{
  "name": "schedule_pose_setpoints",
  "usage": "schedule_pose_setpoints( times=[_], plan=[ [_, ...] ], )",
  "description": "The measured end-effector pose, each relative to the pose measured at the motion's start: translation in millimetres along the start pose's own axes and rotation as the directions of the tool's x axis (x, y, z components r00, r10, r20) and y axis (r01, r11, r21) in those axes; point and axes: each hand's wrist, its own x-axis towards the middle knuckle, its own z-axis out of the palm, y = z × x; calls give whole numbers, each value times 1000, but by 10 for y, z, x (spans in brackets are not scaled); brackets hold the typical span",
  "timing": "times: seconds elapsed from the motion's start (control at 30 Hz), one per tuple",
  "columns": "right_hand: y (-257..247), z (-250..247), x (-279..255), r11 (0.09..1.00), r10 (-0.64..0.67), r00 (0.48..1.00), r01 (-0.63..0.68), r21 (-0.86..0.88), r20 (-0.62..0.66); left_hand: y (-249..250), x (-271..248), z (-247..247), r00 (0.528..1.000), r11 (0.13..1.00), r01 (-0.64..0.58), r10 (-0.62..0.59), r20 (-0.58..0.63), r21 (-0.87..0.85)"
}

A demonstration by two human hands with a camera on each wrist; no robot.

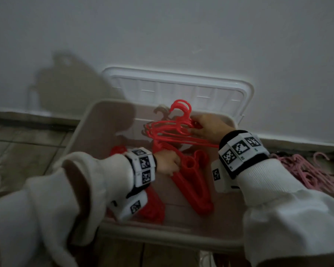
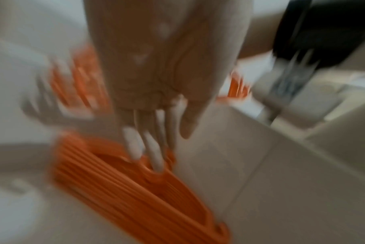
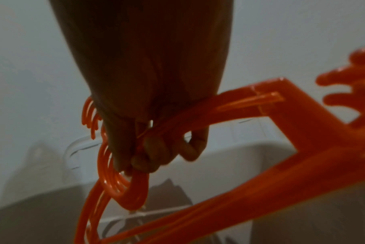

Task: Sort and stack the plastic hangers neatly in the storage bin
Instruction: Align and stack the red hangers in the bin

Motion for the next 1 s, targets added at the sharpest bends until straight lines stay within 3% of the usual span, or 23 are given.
schedule_pose_setpoints(
  times=[0.1, 0.17, 0.2, 0.27, 0.33, 0.43, 0.5, 0.57, 0.67, 0.7, 0.77, 0.8, 0.9, 1.0],
  plan=[
    [-151, 93, 27, 998, -54, 997, 52, 45, 49, -346, -365, -370, 999, 983, 28, -34, -31, -183],
    [-251, 182, 77, 998, -57, 994, 56, 7, 89, -565, -636, -656, 983, 962, 30, -78, -168, -270],
    [-296, 236, 120, 998, -57, 993, 60, -22, 105, -658, -758, -791, 954, 975, 51, -112, -280, -217],
    [-411, 312, 193, 993, -44, 992, 56, -102, 119, -843, -967, -996, 839, 990, 133, -143, -526, -57],
    [-545, 337, 249, 970, -31, 991, 61, -234, 131, -1001, -1116, -1091, 750, 966, 255, -172, -639, 39],
    [-756, 308, 322, 876, -42, 984, 119, -468, 171, -1187, -1159, -1038, 778, 902, 411, -273, -566, 130],
    [-900, 290, 409, 776, -111, 979, 191, -602, 169, -1252, -1136, -961, 792, 911, 404, -307, -527, 76],
    [-1057, 301, 491, 618, -172, 970, 242, -748, 172, -1304, -1122, -894, 789, 923, 384, -304, -533, 42],
    [-1286, 429, 660, 450, -207, 929, 369, -813, 306, -1417, -1150, -833, 797, 940, 342, -281, -535, 16],
    [-1354, 500, 730, 453, -216, 909, 417, -788, 357, -1470, -1162, -817, 809, 946, 323, -266, -523, 18],
    [-1454, 642, 857, 604, -170, 882, 446, -660, 440, -1558, -1199, -801, 836, 957, 287, -233, -496, 34],
    [-1476, 725, 913, 627, -147, 862, 461, -628, 486, -1594, -1214, -794, 847, 963, 268, -219, -485, 32],
    [-1491, 1027, 1033, 489, -149, 815, 553, -675, 561, -1645, -1247, -781, 869, 977, 214, -190, -457, 1],
    [-1463, 1392, 1097, 434, -153, 765, 621, -653, 626, -1668, -1243, -762, 882, 984, 176, -177, -438, -44]
  ],
)
